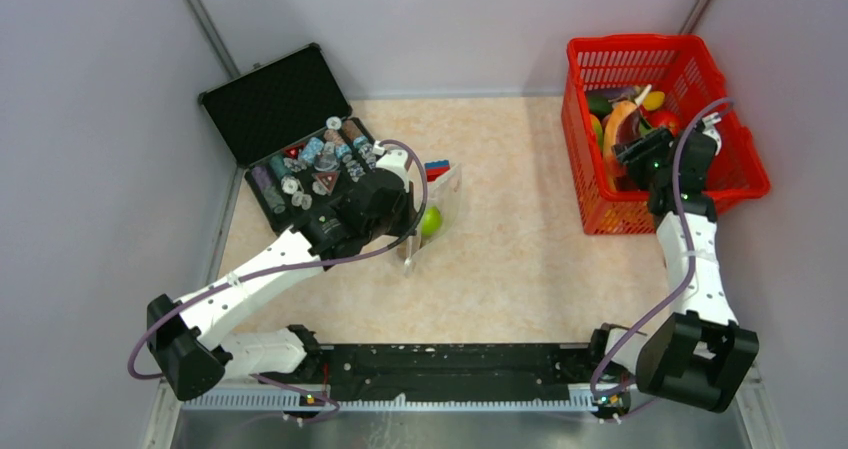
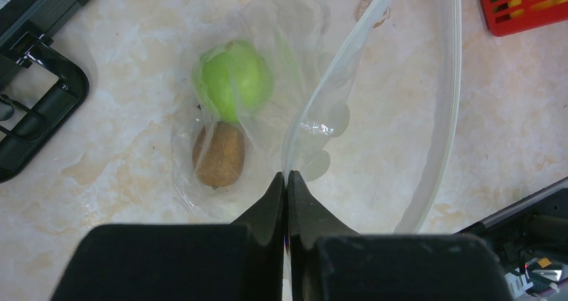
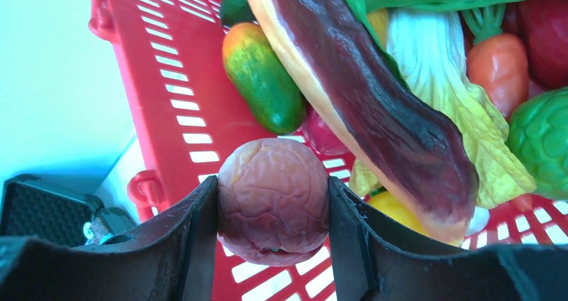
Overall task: Place the food in the zip-top bag and seal the zipper
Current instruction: Pick up the fake fruit from the bin, then place the fake fruit in the zipper food storage bag.
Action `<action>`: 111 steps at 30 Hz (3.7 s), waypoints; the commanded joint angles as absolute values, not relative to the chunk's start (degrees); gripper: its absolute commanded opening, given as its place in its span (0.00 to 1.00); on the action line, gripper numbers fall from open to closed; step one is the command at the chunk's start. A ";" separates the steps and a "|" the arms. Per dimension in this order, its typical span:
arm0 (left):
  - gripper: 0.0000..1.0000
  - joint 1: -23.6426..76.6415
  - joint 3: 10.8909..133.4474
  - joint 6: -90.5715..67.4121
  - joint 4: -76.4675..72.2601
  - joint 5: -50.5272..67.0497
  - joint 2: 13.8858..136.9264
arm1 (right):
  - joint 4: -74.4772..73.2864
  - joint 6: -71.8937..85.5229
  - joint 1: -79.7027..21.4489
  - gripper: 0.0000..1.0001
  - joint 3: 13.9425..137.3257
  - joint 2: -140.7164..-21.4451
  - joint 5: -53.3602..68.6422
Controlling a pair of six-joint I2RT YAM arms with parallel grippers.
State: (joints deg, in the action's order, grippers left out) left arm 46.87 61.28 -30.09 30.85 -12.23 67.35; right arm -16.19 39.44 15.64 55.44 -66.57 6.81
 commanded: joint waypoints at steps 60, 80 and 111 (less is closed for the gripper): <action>0.00 46.59 65.21 -29.44 28.85 -8.48 67.26 | 0.56 31.51 1.36 0.14 62.62 -56.58 56.09; 0.00 46.63 65.23 -29.45 28.57 -8.68 67.92 | -13.95 13.84 -30.46 0.14 67.65 -67.70 29.05; 0.00 46.59 65.87 -30.18 27.94 -11.66 65.63 | -12.74 13.19 -38.06 0.50 67.49 -73.84 19.81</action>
State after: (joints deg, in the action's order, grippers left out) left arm 46.81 63.64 -29.93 30.35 -9.96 67.96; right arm -13.39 14.98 -37.39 65.06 -75.88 21.45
